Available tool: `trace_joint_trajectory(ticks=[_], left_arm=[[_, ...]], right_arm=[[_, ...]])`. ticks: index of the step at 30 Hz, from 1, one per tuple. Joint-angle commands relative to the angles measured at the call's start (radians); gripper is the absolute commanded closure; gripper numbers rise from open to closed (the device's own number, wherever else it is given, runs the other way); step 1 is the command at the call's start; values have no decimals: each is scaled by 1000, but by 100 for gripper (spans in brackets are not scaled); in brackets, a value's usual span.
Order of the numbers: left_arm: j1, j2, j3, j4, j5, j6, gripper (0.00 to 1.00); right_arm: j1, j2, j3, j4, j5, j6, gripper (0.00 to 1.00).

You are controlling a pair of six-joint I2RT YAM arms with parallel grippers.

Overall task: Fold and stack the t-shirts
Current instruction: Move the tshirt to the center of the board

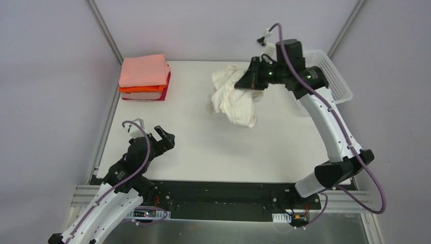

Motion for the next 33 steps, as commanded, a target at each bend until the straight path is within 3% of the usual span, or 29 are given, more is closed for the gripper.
trace_joint_trajectory(ticks=[1, 6, 10, 13, 17, 22, 25, 30, 33], left_arm=[[-3, -21, 0, -55, -12, -37, 0], [-3, -16, 4, -65, -4, -44, 0], [-3, 6, 1, -66, 11, -52, 0], [-3, 35, 0, -66, 26, -53, 0], [-3, 88, 13, -65, 51, -45, 0], [-3, 170, 31, -45, 87, -38, 0], [-3, 218, 37, -8, 120, -37, 0], [-3, 288, 41, 88, 165, -56, 0], [-3, 331, 46, 144, 192, -58, 0]], right_arm=[[111, -74, -201, 85, -96, -166, 100], [171, 13, -377, 157, -262, -319, 100], [215, 126, -409, 129, -138, -423, 100], [226, 193, -481, 222, -19, -396, 99], [227, 276, -574, 343, 133, -317, 75], [227, 288, -566, 350, 220, -266, 43], [227, 216, -579, 359, 331, -210, 4], [227, 4, -683, 371, 670, -45, 0], [226, -145, -781, 366, 698, 29, 0]])
